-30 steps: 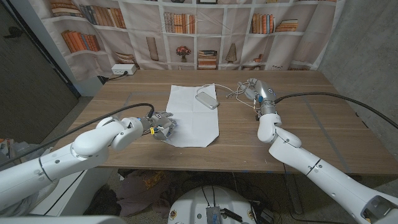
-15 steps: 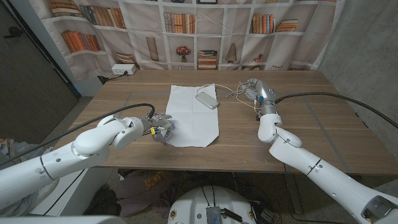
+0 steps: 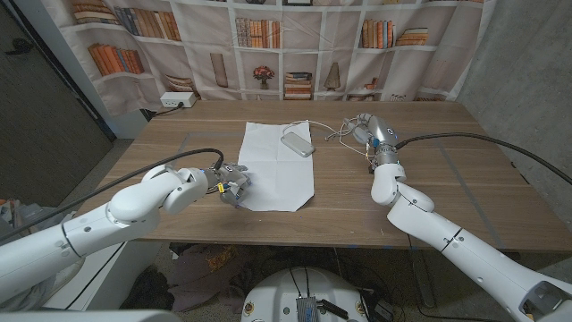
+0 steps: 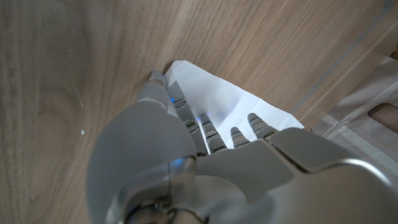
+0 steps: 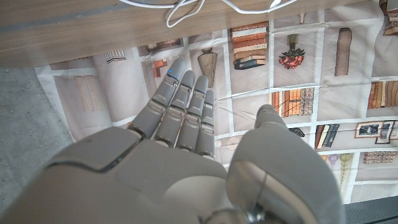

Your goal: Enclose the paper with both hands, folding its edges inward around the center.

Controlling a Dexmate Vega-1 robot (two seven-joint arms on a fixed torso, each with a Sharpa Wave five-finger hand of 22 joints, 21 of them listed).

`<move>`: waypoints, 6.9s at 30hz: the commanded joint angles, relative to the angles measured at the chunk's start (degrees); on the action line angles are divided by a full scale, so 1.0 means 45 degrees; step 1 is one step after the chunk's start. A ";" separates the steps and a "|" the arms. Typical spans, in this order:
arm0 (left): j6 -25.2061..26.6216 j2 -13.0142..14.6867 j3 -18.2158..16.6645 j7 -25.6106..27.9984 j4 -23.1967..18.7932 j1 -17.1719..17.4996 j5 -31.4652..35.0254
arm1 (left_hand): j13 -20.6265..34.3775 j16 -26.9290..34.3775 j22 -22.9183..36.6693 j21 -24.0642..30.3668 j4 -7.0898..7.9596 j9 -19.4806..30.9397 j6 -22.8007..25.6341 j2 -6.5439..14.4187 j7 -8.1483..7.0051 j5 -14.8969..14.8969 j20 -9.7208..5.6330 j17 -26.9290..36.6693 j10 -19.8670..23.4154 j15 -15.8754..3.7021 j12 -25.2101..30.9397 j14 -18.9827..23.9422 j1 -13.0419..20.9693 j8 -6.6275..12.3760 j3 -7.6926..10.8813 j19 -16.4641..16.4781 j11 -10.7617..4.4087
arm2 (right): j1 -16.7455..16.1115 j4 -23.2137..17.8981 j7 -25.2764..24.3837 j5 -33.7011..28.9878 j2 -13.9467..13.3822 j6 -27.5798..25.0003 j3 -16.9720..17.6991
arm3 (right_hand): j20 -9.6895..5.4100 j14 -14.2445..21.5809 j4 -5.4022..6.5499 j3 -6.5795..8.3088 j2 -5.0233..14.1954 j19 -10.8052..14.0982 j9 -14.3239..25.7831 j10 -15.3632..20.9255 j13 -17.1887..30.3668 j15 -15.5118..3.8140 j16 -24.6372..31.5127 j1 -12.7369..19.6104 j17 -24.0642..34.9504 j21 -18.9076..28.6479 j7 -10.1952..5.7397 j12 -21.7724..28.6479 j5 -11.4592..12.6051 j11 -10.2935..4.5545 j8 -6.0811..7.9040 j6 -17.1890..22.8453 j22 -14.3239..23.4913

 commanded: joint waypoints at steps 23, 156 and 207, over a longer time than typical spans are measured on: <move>0.1049 -0.0412 -0.1345 0.2580 0.0128 0.0848 -0.3241 | 0.0044 0.0121 0.0048 0.0148 0.0109 -0.0682 0.0388 0.0143 0.0369 0.0342 -0.0103 0.0000 0.0586 -0.0269 0.0130 0.0300 -0.0094 -0.0094 0.0070 0.0310 -0.0072 | -0.0037 0.0068 -0.0118 0.0387 0.0043 0.0057 0.0168 | -0.0009 -0.0086 -0.0092 0.0003 0.0102 0.0138 0.0032 -0.0002 0.0012 -0.0266 -0.0003 -0.0074 0.0004 -0.0073 0.0018 -0.0070 0.0004 0.0012 -0.0087 0.0057 0.0068; 0.3048 -0.4179 0.1579 1.0676 0.6269 -0.3949 -0.5474 | 0.0260 0.0068 0.0143 0.0303 0.1023 -0.0433 -0.1959 0.0536 0.0069 0.0701 -0.0379 0.0105 0.0640 -0.0298 -0.0203 0.0562 -0.0387 0.0372 0.0494 0.0779 -0.0026 | -0.0141 -0.0135 -0.0086 0.0906 -0.0103 0.0259 0.0405 | -0.0031 -0.0137 -0.0202 0.0004 0.0231 0.0220 0.0033 -0.0024 0.0013 -0.0257 -0.0021 -0.0164 -0.0029 -0.0343 -0.0053 -0.0101 -0.0003 0.0016 -0.0078 0.0114 0.0087; 0.2370 -0.5271 0.3147 1.0441 0.9697 -0.6861 -0.5436 | 0.0329 -0.0139 0.0080 0.0132 0.1966 -0.4399 -0.6802 0.0247 -0.0355 -0.0013 -0.0313 -0.0115 0.0608 -0.0609 -0.0220 0.1077 -0.1625 -0.3709 0.0672 0.0827 -0.0113 | -0.1292 -0.1604 0.0151 0.0949 -0.0983 0.0343 0.1166 | -0.0045 -0.0062 -0.0229 -0.0009 0.0267 0.0286 0.0031 -0.0015 0.0015 -0.0285 0.0005 -0.0220 -0.0032 -0.0424 -0.0041 -0.0102 0.0000 0.0027 -0.0078 0.0137 0.0095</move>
